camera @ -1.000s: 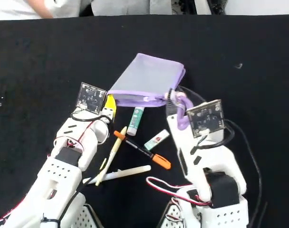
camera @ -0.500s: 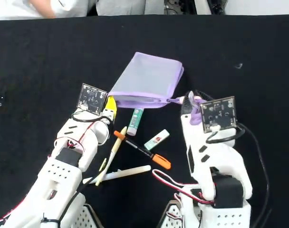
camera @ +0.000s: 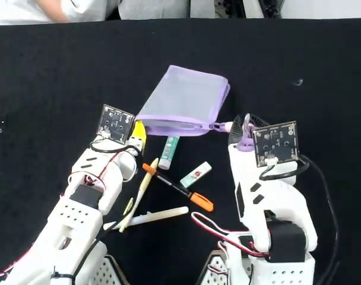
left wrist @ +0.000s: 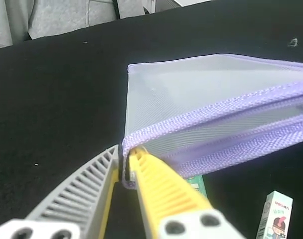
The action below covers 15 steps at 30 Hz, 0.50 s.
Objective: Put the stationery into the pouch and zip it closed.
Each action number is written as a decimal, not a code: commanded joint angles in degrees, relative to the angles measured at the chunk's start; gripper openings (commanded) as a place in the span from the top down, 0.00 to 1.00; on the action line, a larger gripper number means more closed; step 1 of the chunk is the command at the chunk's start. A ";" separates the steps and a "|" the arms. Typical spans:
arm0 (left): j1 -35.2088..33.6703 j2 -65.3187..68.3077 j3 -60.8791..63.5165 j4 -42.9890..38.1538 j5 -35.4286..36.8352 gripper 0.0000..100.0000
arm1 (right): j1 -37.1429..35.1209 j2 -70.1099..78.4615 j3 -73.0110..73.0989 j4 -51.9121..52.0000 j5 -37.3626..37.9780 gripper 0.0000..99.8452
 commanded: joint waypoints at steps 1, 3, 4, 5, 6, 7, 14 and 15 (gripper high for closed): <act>4.09 0.18 -0.31 -1.23 0.70 0.97 | 1.85 -1.54 -3.65 0.35 -0.44 0.99; 5.85 0.18 -0.31 -1.23 0.70 0.97 | 1.85 -1.54 -3.65 0.35 -0.44 0.99; 6.46 0.26 -0.48 -1.23 0.70 0.97 | 1.85 -1.54 -3.65 0.35 -0.44 0.99; 6.73 0.26 -0.66 -1.23 0.70 0.97 | 1.85 -1.54 -3.65 0.35 -0.44 0.99; 6.81 0.26 -0.75 -1.32 0.70 0.97 | 1.85 -1.54 -3.65 0.35 -0.44 0.99; 6.90 0.26 -0.75 -1.76 0.70 0.97 | 1.85 -1.54 -3.65 0.35 -0.44 0.99; 7.08 2.73 0.31 -6.15 0.97 0.89 | 1.41 -1.54 -3.65 0.35 -0.44 0.99; 7.08 3.60 -0.04 -6.15 1.85 0.86 | 0.79 -1.54 -3.56 0.44 -0.44 0.99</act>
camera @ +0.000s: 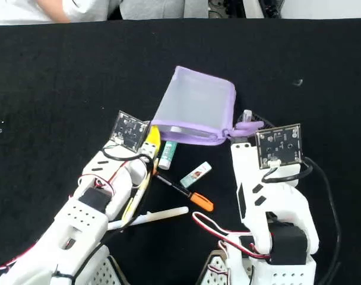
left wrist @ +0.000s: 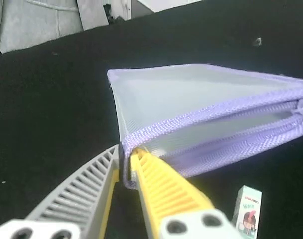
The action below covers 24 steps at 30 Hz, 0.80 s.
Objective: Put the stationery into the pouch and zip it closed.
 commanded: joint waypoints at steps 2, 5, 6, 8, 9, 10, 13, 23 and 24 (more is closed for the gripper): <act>0.57 4.31 -2.15 -1.67 5.63 0.81 | -1.05 -0.92 -3.21 0.44 -0.53 0.99; 0.66 7.38 -5.05 -1.67 9.14 0.80 | -1.76 -0.92 -3.21 1.32 -0.44 0.99; 0.66 8.53 -6.29 -1.67 9.58 0.80 | -1.76 -0.92 -3.30 1.49 -0.44 0.99; 0.75 10.81 -9.10 -1.67 9.93 0.80 | -1.76 -0.92 -3.30 1.41 -0.35 0.99; 0.75 12.13 -10.51 -1.67 10.02 0.80 | -1.67 -0.92 -3.21 1.41 -0.35 0.99; 0.75 13.45 -11.82 -1.67 10.02 0.80 | -1.67 -0.92 -3.21 1.41 -0.35 0.99; 0.84 17.85 -15.69 -1.76 11.16 0.80 | -1.67 -0.92 -3.21 1.41 -0.44 0.99; 2.51 31.30 -24.92 -1.76 14.77 0.80 | -1.67 -0.92 -3.21 1.23 -0.53 0.99; 2.51 32.18 -25.27 -1.76 14.77 0.82 | -1.67 -0.92 -3.21 1.23 -0.53 0.99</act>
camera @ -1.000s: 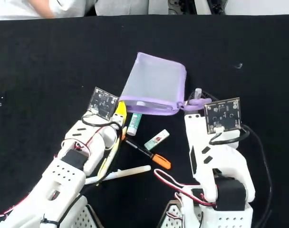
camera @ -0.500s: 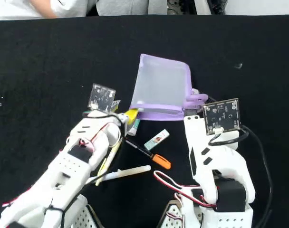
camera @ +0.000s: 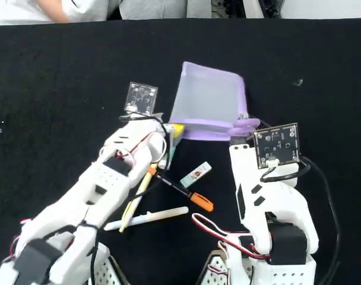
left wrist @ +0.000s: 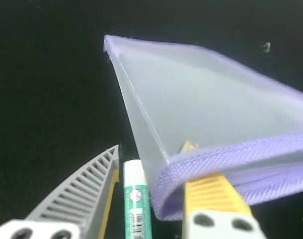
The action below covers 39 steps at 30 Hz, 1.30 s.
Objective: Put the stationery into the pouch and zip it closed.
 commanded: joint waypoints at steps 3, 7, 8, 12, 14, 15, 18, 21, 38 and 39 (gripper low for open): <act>0.75 4.84 -6.90 -1.23 0.88 0.95 | -1.05 -0.92 -3.12 -0.09 -0.70 0.99; 0.57 4.57 -7.34 -1.14 0.88 0.95 | -3.60 -0.92 -2.77 -0.09 -0.70 0.98; 0.57 4.40 -7.43 -0.97 0.88 0.97 | -4.31 -0.92 -2.59 -0.09 -0.70 0.98; 0.40 2.29 -6.99 0.44 0.88 0.97 | -6.33 -0.92 -2.33 -0.09 -2.81 0.89; -0.48 0.44 -8.04 5.45 0.97 0.97 | -6.24 -0.92 -2.33 -0.09 -3.43 0.83; -0.92 -0.62 -9.10 8.70 0.97 0.97 | -6.24 -0.92 -2.42 -0.09 -3.34 0.80; -3.82 -3.43 -13.93 20.57 0.97 0.97 | -6.24 -0.92 -2.77 -0.18 -3.34 0.76; -7.34 -5.01 -19.38 30.59 0.97 0.97 | -6.24 -0.92 -3.12 -0.97 -3.52 0.75; -28.62 -5.63 -44.18 66.46 0.97 0.97 | -6.24 -0.22 -8.57 0.53 -7.38 0.75; -30.37 -5.63 -45.14 67.60 0.97 0.97 | -6.24 -0.13 -8.13 -0.18 -8.18 0.75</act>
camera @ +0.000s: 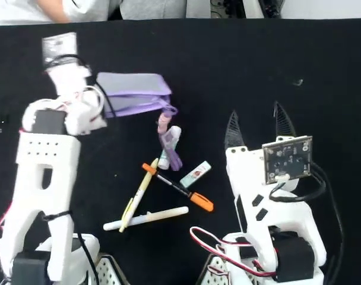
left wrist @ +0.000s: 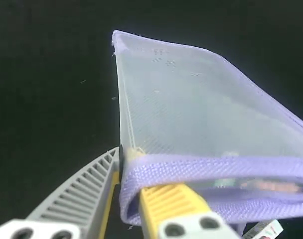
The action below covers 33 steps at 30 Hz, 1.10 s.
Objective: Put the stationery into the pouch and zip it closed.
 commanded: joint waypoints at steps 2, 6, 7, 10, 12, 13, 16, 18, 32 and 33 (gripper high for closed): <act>-9.63 -1.76 -9.36 7.12 0.53 0.97 | -0.70 1.54 0.31 -2.73 -2.90 0.75; -17.71 -1.76 -12.26 9.23 -0.26 0.97 | -3.87 8.66 2.42 -5.89 -4.40 0.75; -19.03 -1.76 -13.05 10.02 -1.76 0.97 | -4.92 11.38 2.51 -6.59 -5.54 0.75; -21.58 -1.76 -15.16 13.10 -4.13 0.97 | -8.88 20.62 1.27 -9.05 -8.09 0.75; -23.52 -1.67 -16.31 14.77 -4.22 0.97 | -11.34 26.77 -0.22 -10.02 -9.32 0.75; -24.57 -1.67 -16.57 15.03 -4.22 0.97 | -12.48 29.67 -1.27 -10.29 -9.85 0.75; -27.38 -1.67 -16.57 15.12 -4.13 0.97 | -15.74 38.02 -4.35 -10.37 -12.40 0.75; -28.35 -1.58 -16.31 15.03 -4.04 0.97 | -17.32 43.30 -6.29 -10.37 -14.42 0.75; -28.18 13.54 -18.95 12.92 -3.87 0.97 | -19.34 80.13 -21.76 -10.02 -32.00 0.75; -28.18 14.15 -19.30 12.92 -3.87 0.97 | -19.34 81.98 -22.73 -9.93 -32.26 0.75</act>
